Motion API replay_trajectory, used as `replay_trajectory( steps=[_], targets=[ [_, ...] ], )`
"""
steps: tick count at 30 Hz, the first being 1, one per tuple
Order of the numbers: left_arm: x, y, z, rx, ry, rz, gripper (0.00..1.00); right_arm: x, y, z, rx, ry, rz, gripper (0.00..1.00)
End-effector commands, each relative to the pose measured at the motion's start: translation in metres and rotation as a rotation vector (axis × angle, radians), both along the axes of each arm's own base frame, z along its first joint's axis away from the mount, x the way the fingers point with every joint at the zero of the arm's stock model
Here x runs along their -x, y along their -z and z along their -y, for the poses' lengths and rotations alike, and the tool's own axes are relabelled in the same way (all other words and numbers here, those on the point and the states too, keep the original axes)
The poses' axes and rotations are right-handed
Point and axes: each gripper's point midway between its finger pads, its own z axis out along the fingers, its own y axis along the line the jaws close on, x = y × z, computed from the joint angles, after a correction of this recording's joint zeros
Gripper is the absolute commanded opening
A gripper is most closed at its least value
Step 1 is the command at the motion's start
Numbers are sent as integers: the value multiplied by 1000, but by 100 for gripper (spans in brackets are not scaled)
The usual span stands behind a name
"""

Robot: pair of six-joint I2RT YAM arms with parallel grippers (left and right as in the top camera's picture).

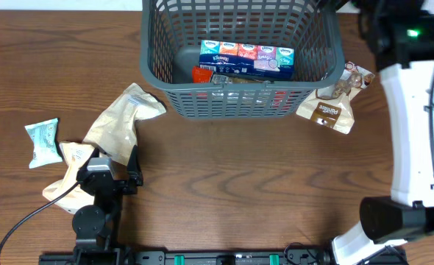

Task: Pack container
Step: 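Move the right gripper down to the brown Pantree pouch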

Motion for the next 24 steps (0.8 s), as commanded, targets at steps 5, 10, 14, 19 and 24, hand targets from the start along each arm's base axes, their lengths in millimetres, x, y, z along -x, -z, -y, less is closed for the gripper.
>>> replay_trajectory(
  steps=[5,10,14,19,24],
  targets=[
    [0,7,1,2,4,-14,81,13,-1,131,-377,586,-25,91],
    [0,7,1,2,4,-14,81,34,46,187,-530,858,-146,93],
    [0,7,1,2,4,-13,81,33,87,202,-581,897,-272,94],
    [0,7,1,1,4,-14,81,23,138,207,-596,950,-405,94],
    [0,7,1,2,5,-13,81,9,195,209,-638,1015,-526,97]
  ],
)
